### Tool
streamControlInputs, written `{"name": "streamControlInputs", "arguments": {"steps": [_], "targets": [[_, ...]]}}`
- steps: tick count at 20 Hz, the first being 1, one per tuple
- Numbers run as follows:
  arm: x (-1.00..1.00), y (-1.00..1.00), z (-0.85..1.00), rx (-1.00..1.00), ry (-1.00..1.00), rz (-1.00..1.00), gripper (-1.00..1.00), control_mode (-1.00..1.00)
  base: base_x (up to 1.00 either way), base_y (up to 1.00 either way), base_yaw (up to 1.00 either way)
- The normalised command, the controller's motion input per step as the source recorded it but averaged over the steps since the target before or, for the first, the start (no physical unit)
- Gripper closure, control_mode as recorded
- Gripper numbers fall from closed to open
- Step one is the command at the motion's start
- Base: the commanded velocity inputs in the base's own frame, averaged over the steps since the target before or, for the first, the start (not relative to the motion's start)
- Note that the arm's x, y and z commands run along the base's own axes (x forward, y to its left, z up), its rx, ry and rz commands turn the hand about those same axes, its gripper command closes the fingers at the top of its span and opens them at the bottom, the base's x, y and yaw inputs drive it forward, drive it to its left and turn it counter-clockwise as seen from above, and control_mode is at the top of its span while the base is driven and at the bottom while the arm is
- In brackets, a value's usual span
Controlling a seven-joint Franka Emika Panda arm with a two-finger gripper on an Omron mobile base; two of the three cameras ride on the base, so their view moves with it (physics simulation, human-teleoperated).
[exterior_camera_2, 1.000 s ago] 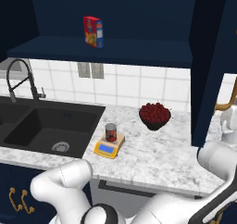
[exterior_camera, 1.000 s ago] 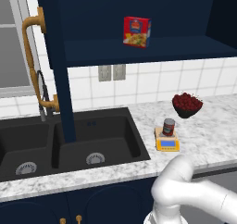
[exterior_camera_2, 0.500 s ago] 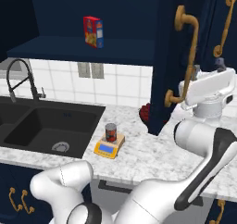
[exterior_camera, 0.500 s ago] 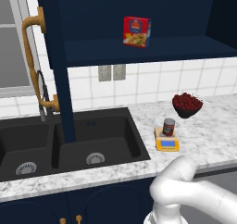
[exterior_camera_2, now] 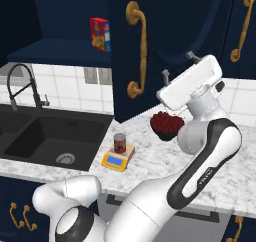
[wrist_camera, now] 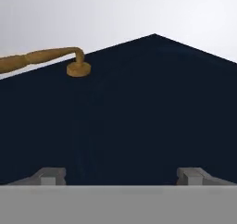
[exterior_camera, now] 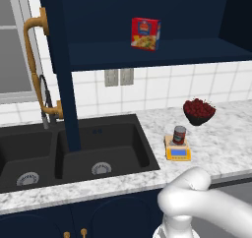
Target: Pick the canned food and place it on the digital scale for weighing, and close the cabinet.
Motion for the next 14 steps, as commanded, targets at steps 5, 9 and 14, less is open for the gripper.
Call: {"name": "streamControlInputs", "arguments": {"steps": [5, 9, 14], "targets": [[0.64, 1.0, -0.08, -0.47, 0.51, -0.24, -1.0, -1.0, 0.0, 0.0, 0.0], [0.96, 0.9, -0.21, -0.45, 0.61, -0.28, -1.0, -1.0, 0.0, 0.0, 0.0], [0.45, 0.8, -0.02, -0.38, 0.39, -0.48, -1.0, -1.0, 0.0, 0.0, 0.0]]}}
